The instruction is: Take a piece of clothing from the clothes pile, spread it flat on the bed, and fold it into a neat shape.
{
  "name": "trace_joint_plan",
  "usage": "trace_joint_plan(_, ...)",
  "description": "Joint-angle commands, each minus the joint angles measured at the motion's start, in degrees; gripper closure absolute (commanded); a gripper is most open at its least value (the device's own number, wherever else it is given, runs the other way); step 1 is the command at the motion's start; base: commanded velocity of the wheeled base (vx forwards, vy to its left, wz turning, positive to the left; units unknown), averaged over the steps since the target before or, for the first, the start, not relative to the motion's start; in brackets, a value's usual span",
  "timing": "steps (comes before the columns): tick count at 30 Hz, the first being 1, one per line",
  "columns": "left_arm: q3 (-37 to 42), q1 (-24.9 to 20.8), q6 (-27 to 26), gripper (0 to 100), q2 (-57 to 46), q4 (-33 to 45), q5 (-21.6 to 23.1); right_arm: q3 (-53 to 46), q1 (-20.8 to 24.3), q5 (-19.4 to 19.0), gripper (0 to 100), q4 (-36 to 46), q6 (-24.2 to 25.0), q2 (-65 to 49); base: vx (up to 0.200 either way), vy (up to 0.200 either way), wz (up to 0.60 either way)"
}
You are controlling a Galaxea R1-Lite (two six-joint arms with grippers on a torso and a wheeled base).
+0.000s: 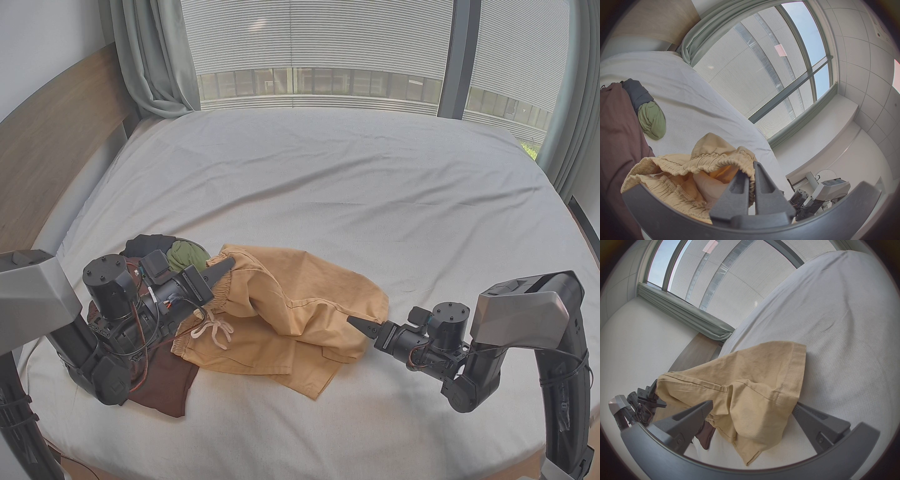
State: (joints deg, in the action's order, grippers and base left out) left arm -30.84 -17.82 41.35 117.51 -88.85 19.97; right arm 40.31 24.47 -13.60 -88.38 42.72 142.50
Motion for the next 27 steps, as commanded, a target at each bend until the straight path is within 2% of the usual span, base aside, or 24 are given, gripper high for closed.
trace_joint_plan(1, 0.0, 0.0, 0.0, 100, 0.0, 0.0, 0.0, -1.2, 0.0, -0.2, 0, 0.0, 0.0, -3.2, 0.000, 0.000, 0.00)
trace_joint_plan(17, -0.1, 0.0, 0.0, 100, 0.1, 0.0, 0.0, -1.5, 0.4, -3.5, 0, -0.1, 0.1, -3.1, 0.000, 0.000, 0.00)
trace_joint_plan(27, -0.9, 0.1, 0.0, 100, 0.8, 0.0, -0.2, 4.9, 0.2, -3.7, 0, -0.1, -0.3, 2.0, 0.000, 0.000, 0.00)
